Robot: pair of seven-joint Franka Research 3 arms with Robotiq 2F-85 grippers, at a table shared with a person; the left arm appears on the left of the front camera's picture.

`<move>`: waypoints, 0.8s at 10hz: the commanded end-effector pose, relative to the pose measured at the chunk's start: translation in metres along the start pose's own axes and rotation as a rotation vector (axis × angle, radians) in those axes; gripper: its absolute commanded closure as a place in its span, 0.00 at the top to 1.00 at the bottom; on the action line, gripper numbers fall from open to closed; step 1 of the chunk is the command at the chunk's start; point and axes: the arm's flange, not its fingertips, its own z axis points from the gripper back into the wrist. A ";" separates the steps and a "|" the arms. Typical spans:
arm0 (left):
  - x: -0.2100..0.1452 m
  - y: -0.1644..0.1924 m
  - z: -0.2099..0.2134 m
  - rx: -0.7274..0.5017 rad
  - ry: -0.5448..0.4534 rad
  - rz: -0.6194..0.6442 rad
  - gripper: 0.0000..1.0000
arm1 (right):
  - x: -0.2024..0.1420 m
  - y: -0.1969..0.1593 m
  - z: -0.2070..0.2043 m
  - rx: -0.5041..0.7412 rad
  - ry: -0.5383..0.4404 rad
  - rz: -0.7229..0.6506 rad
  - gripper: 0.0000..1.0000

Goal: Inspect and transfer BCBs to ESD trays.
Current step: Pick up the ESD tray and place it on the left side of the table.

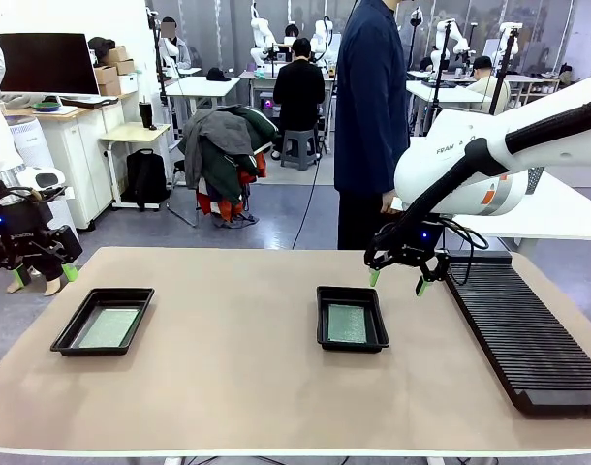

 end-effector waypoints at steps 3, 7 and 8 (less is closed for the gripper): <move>0.000 0.000 -0.001 0.003 -0.004 0.001 0.95 | -0.002 0.001 -0.002 0.001 -0.004 0.002 1.00; -0.004 -0.043 0.009 -0.029 -0.031 0.008 0.96 | -0.003 -0.018 0.004 0.048 -0.018 -0.010 1.00; -0.005 -0.057 0.013 -0.016 -0.030 0.013 0.96 | -0.006 -0.027 0.007 0.057 -0.019 -0.002 1.00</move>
